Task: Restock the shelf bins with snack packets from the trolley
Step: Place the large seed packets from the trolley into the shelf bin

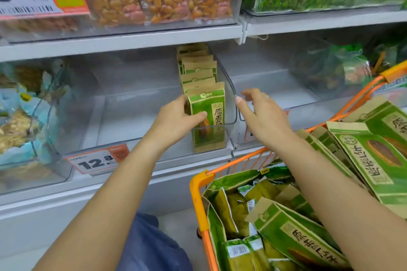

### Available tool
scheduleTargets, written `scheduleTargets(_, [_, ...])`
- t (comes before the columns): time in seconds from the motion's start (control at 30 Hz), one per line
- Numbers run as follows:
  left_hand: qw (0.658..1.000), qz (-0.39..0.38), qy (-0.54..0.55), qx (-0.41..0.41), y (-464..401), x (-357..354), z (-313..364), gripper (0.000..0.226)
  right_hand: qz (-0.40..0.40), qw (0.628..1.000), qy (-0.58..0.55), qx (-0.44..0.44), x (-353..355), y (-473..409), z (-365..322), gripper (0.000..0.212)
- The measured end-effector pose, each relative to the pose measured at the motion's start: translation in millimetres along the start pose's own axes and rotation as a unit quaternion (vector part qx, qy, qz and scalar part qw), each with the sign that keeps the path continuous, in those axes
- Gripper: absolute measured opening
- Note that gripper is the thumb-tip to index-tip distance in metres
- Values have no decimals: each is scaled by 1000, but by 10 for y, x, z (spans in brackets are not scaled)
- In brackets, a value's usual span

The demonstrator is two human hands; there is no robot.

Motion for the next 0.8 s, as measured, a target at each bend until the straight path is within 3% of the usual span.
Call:
scheduleTargets(0.1, [994, 28, -107, -7, -78, 45, 0, 41, -19, 1000, -3, 3, -65, 21, 23, 47])
scheduleTargets(0.27, [995, 9, -33, 95, -166, 11, -89, 77, -18, 1000, 8, 25, -62, 52, -29, 46])
scheduleTargets(0.37, [986, -37, 41, 160, -200, -29, -156, 119, -21, 1000, 6, 23, -47, 56, -31, 46])
scheduleTargets(0.43, [973, -106, 62, 195, -178, -71, -177, 106, -22, 999, 8, 27, -40, 62, -42, 47])
scheduleTargets(0.5, [964, -181, 56, 187, -151, -135, -183, 67, -18, 999, 3, 35, -37, 65, -58, 49])
scheduleTargets(0.57, [961, -217, 66, 159, -133, -184, -176, 57, -18, 999, 5, 41, -30, 74, -62, 49])
scheduleTargets(0.7, [971, -177, 110, 118, -204, -260, -134, 48, -16, 999, -1, 40, -31, 67, -70, 50])
scheduleTargets(0.8, [981, -115, 117, 105, -300, -288, -116, 64, -13, 999, -11, 42, -36, 45, -68, 49])
Point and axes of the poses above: each hand's wrist, its own y-axis away from the middle knuckle, its own x-axis out of the back of the hand, z = x × y, the point moved 5 cm from there along -y, towards the middle knuckle, and after that the axes turned 11 degrees about z, right-handed, at the moved point
